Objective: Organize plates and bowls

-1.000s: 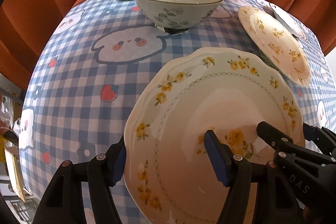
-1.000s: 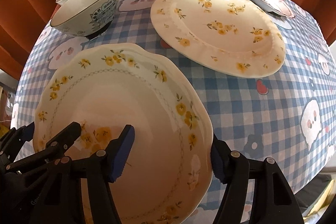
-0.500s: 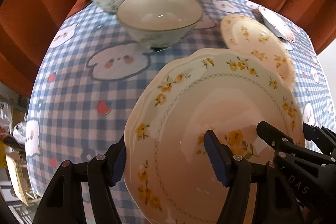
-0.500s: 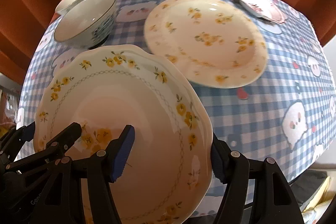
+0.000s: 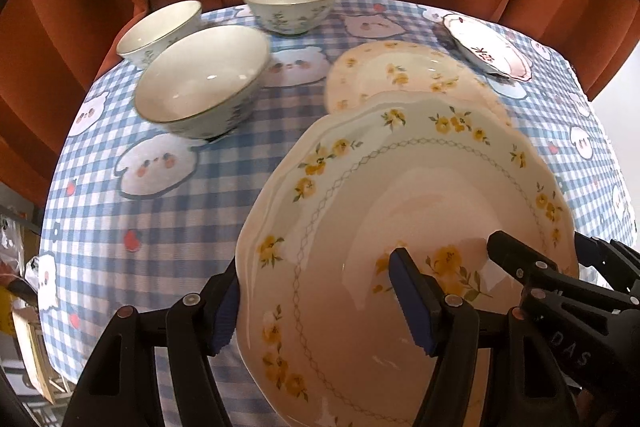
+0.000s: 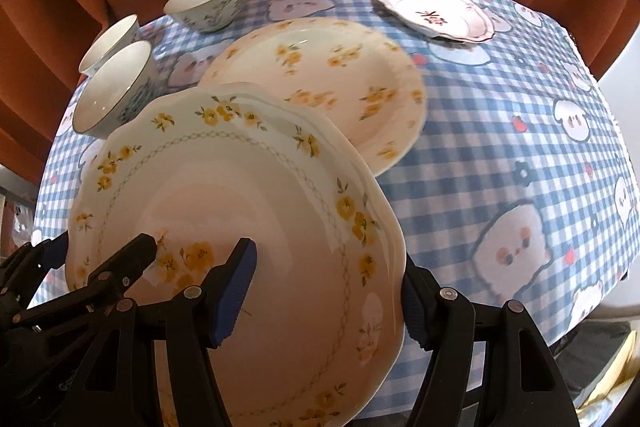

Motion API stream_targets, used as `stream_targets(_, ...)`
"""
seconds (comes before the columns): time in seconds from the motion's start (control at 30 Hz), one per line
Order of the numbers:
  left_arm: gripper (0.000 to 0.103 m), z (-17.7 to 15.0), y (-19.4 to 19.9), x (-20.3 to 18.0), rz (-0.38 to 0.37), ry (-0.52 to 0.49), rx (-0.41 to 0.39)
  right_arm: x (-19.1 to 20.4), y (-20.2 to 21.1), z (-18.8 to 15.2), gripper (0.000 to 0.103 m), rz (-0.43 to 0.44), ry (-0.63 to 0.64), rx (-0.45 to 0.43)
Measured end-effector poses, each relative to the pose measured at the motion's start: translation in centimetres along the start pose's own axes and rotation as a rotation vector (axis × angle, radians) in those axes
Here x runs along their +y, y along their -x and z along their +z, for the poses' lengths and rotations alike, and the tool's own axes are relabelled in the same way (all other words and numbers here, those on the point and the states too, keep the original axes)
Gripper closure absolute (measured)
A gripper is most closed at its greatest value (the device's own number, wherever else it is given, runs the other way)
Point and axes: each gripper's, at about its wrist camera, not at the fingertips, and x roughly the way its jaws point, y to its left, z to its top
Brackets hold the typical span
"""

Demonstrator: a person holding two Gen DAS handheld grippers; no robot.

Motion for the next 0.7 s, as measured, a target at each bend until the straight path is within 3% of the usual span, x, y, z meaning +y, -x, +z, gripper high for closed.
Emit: stream_targets(0.7,0.034,0.2,-2.4,-14.5,-0.028,0.044,0.012,-15.5,0.2,0.9,0.033,-0.018,0.025,0.027)
